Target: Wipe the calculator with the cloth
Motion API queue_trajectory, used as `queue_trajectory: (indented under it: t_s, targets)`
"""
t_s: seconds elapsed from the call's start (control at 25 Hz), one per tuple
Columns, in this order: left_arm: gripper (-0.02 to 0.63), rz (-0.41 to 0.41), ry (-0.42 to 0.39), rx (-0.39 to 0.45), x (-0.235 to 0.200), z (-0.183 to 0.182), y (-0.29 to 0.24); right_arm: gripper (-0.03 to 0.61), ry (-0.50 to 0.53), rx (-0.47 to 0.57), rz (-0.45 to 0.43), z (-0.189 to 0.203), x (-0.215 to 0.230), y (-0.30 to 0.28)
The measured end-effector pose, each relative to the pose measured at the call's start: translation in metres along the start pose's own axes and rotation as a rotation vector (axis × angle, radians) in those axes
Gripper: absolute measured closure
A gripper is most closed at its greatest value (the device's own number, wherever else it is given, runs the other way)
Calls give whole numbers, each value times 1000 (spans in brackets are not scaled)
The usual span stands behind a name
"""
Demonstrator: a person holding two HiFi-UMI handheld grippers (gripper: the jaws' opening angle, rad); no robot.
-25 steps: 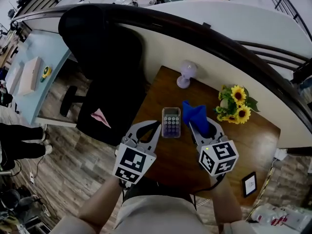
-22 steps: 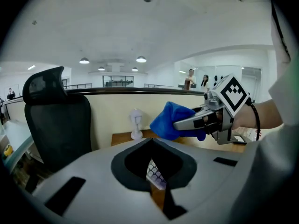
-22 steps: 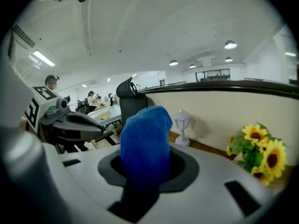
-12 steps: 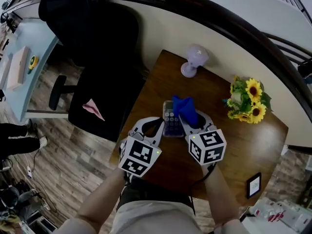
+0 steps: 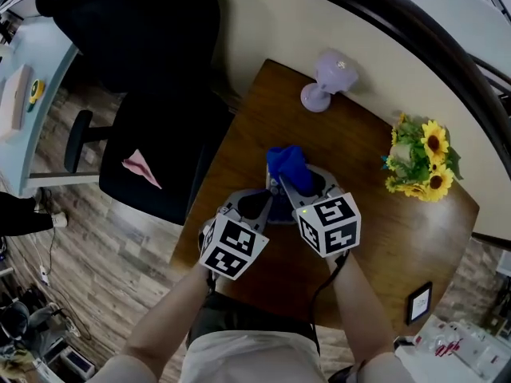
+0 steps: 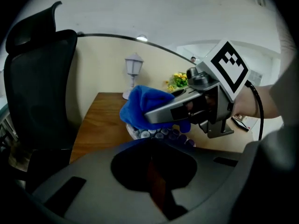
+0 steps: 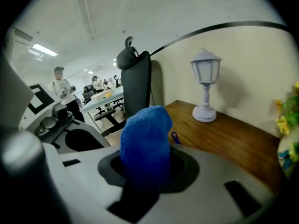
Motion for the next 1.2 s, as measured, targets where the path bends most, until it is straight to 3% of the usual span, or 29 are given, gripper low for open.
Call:
queue_trajectory:
  t_s: [0.16,0.32,0.44,0.8,1.0,1.2]
  targets:
    - [608,35,36,10,-2,6,-9,454,103,-45,-24,-1,-5,-10]
    - [607,69,112,39,-6,9,-9,454,134,-69,-20,0,-5,-11]
    - [607,83,152,34,-7,9,-9,455,122,-82,2,2,1,-7]
    - [609,67,135,28,-6,6,-11,457,43,-94,105,13,37,17]
    - [611,73,116,25,-7,4,-14,459,74,-135,240,19,61,33]
    - [611,75,140,54,-7,6,-12,459,10,-55,176,11,56,51]
Point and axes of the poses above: the fingertips, and each gripper's own axes: y backward along the fingers, x to its right, z out of its underside, the point moved 6 cm from there along y, backward along the fingers, and after that the axes turned 4 degrees about -y, right-handed, at the moved point
